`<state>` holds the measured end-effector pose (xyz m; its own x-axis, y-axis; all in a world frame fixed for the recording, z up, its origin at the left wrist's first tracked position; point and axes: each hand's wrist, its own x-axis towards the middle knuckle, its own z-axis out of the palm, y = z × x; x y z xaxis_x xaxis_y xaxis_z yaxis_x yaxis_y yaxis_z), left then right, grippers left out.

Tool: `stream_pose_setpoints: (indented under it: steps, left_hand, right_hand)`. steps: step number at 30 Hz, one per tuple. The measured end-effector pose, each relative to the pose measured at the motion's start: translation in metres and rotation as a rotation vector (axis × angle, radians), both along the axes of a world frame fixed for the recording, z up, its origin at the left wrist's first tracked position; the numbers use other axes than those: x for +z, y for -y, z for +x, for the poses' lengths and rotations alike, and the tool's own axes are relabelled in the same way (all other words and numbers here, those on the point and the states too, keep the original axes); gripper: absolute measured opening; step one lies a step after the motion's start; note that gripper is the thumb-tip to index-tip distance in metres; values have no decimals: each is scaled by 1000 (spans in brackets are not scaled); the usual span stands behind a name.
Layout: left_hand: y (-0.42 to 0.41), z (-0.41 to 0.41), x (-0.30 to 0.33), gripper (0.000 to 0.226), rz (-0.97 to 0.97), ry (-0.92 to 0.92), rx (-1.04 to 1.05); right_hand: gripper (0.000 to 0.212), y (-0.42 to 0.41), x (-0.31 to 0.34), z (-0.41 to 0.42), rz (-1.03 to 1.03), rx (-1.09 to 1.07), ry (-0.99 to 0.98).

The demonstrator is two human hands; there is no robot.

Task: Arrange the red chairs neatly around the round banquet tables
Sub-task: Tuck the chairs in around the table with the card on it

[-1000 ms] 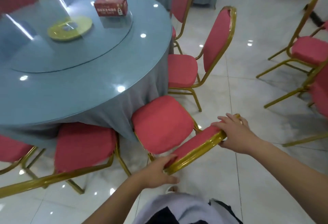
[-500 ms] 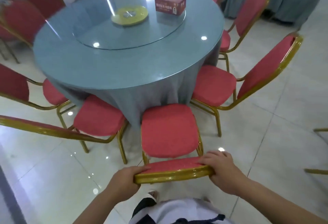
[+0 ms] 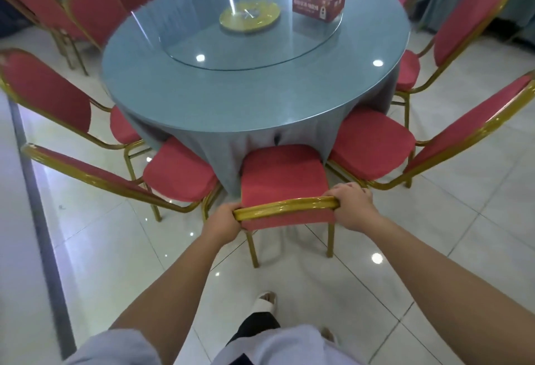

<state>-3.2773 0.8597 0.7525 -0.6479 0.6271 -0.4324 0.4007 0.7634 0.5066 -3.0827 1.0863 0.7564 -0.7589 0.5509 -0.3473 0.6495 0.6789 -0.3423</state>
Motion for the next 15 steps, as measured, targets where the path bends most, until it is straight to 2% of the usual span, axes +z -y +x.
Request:
stream_pose_setpoints:
  steps: [4,9,15]
  left_hand:
    - [-27,-10,1,34,-25,-30,-19]
    - [-61,16,-8,34,-2,48,-79]
    - [-65,23,-15,46,29,76,-139]
  right_hand:
    - [46,-28,8,-12,25,-48,-2]
    - [35,-57,10,5,111,-212,-15]
    - [21,-53,9,12,190,-258,-4]
